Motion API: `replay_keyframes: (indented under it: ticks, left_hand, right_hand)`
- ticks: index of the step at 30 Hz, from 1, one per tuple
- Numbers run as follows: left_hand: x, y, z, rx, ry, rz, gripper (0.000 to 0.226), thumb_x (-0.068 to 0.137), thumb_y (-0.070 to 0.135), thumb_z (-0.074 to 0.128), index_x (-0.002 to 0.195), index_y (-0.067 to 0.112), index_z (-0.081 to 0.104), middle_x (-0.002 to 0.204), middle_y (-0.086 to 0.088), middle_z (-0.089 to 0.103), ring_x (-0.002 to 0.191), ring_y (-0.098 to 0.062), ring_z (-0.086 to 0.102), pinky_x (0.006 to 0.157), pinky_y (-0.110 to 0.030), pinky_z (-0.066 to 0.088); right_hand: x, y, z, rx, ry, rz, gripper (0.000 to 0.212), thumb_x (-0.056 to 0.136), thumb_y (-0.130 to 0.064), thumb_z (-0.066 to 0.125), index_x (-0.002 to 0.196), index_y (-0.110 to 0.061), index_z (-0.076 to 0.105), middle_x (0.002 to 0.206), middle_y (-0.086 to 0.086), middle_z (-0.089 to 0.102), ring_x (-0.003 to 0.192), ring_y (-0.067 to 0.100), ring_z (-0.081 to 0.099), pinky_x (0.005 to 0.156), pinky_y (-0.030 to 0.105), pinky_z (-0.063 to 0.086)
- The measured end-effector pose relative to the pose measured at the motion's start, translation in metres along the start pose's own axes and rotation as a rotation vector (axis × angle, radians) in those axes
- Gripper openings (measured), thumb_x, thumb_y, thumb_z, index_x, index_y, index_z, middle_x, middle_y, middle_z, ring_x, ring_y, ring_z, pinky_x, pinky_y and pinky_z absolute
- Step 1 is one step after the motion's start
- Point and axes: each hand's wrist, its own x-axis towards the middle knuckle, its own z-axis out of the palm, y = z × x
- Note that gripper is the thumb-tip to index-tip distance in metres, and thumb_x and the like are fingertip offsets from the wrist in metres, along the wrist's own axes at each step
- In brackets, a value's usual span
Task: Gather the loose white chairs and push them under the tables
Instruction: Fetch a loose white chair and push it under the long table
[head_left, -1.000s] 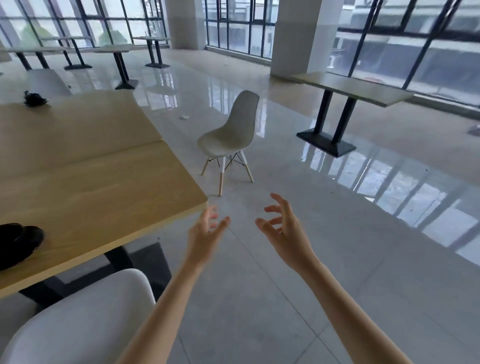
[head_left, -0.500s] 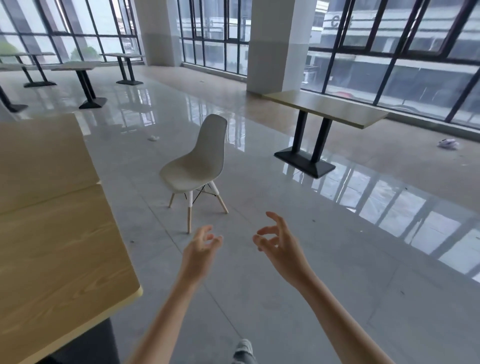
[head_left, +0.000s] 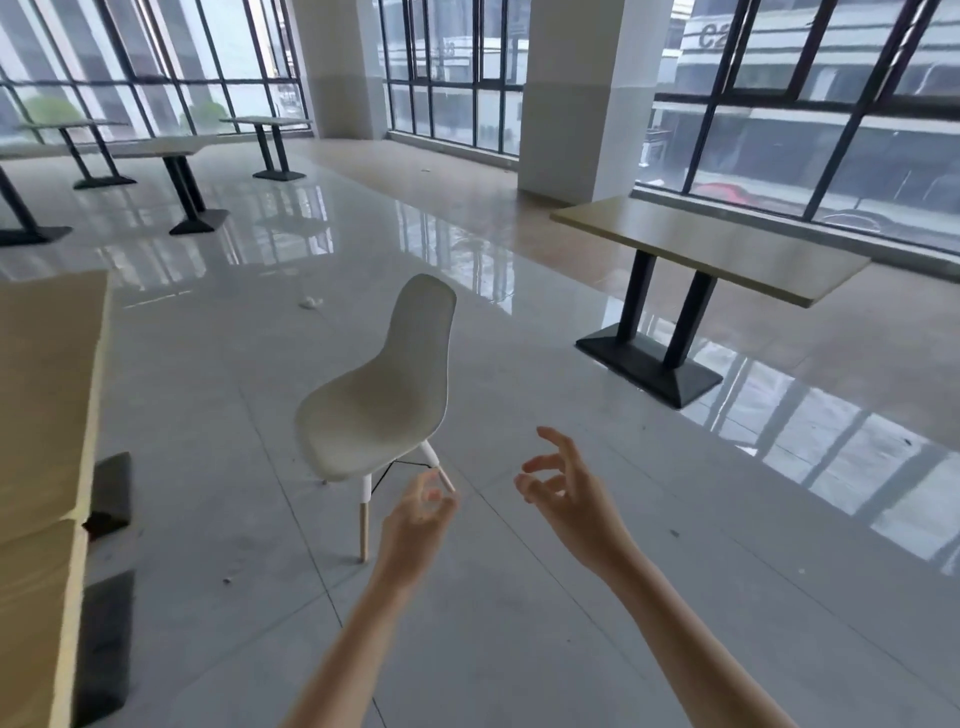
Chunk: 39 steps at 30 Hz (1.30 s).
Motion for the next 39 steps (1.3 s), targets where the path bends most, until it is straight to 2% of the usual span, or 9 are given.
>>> replay_keyframes:
  ticks: [3, 8, 10, 13, 21, 28, 31, 35, 39]
  left_hand:
    - [0.064, 0.02, 0.019, -0.065, 0.037, -0.014, 0.033, 0.083, 0.034, 0.058, 0.114, 0.029, 0.052, 0.094, 0.009, 0.061, 0.095, -0.016, 0.051, 0.075, -0.024, 0.034]
    - [0.182, 0.049, 0.05, -0.042, 0.133, -0.032, 0.05, 0.092, 0.024, 0.058, 0.137, 0.017, 0.04, 0.132, -0.01, 0.058, 0.118, -0.025, 0.054, 0.089, -0.027, 0.035]
    - [0.226, 0.064, 0.057, -0.063, 0.166, -0.058, 0.05, 0.091, 0.023, 0.059, 0.137, 0.016, 0.039, 0.134, -0.012, 0.055, 0.119, -0.027, 0.054, 0.098, -0.032, 0.04]
    - [0.292, 0.089, 0.064, -0.086, 0.229, -0.089, 0.051, 0.092, 0.021, 0.058, 0.139, 0.014, 0.037, 0.135, -0.014, 0.052, 0.12, -0.028, 0.052, 0.093, -0.029, 0.039]
    - [0.449, 0.123, 0.083, -0.11, 0.298, -0.181, 0.052, 0.093, 0.021, 0.057, 0.14, 0.012, 0.037, 0.138, -0.018, 0.049, 0.124, -0.031, 0.049, 0.111, -0.043, 0.035]
    - [0.591, 0.11, 0.092, -0.178, 0.368, -0.269, 0.05, 0.095, 0.027, 0.052, 0.14, 0.016, 0.036, 0.136, -0.019, 0.052, 0.123, -0.033, 0.049, 0.108, -0.05, 0.037]
    - [0.644, 0.102, 0.093, -0.218, 0.399, -0.325, 0.052, 0.092, 0.029, 0.056, 0.138, 0.014, 0.038, 0.135, -0.019, 0.052, 0.122, -0.033, 0.05, 0.107, -0.049, 0.037]
    - [0.702, 0.095, 0.089, -0.243, 0.461, -0.415, 0.053, 0.091, 0.026, 0.059, 0.138, 0.01, 0.04, 0.129, -0.018, 0.057, 0.115, -0.034, 0.056, 0.098, -0.049, 0.045]
    - [0.742, 0.092, 0.083, -0.285, 0.542, -0.466, 0.046, 0.091, 0.013, 0.059, 0.133, 0.003, 0.043, 0.093, -0.003, 0.064, 0.077, -0.015, 0.059, 0.071, -0.02, 0.051]
  right_hand:
    - [0.072, 0.019, -0.003, 0.026, -0.037, -0.004, 0.053, 0.086, -0.025, 0.062, 0.133, -0.027, 0.037, 0.097, -0.011, 0.06, 0.079, 0.013, 0.065, 0.078, 0.037, 0.054]
    - [0.201, 0.049, -0.013, 0.033, -0.112, -0.07, 0.052, 0.087, -0.028, 0.061, 0.132, -0.03, 0.036, 0.095, -0.017, 0.058, 0.082, 0.004, 0.062, 0.076, 0.028, 0.051]
    - [0.251, 0.057, -0.017, 0.052, -0.158, -0.082, 0.052, 0.087, -0.026, 0.061, 0.132, -0.029, 0.037, 0.095, -0.015, 0.06, 0.082, 0.008, 0.064, 0.078, 0.03, 0.052]
    - [0.326, 0.067, -0.02, 0.099, -0.221, -0.105, 0.05, 0.087, -0.022, 0.061, 0.132, -0.026, 0.039, 0.098, -0.005, 0.063, 0.078, 0.015, 0.066, 0.079, 0.035, 0.053]
    - [0.502, 0.08, -0.014, 0.087, -0.392, -0.18, 0.048, 0.089, -0.021, 0.059, 0.132, -0.028, 0.041, 0.094, -0.01, 0.06, 0.074, -0.004, 0.059, 0.065, 0.015, 0.046]
    - [0.646, 0.109, 0.011, 0.03, -0.561, -0.247, 0.047, 0.089, -0.02, 0.057, 0.129, -0.038, 0.041, 0.085, -0.024, 0.058, 0.07, -0.01, 0.057, 0.068, 0.013, 0.045]
    - [0.712, 0.113, 0.031, -0.016, -0.638, -0.293, 0.044, 0.09, -0.014, 0.055, 0.129, -0.031, 0.046, 0.088, -0.019, 0.059, 0.071, -0.007, 0.056, 0.066, 0.011, 0.045]
    - [0.787, 0.109, 0.063, -0.062, -0.77, -0.37, 0.041, 0.09, -0.014, 0.053, 0.129, -0.027, 0.047, 0.096, -0.011, 0.061, 0.077, 0.004, 0.059, 0.075, 0.021, 0.046]
    - [0.846, 0.103, 0.102, -0.082, -0.898, -0.445, 0.041, 0.089, -0.009, 0.053, 0.127, -0.024, 0.049, 0.098, -0.006, 0.064, 0.085, 0.012, 0.062, 0.08, 0.024, 0.047]
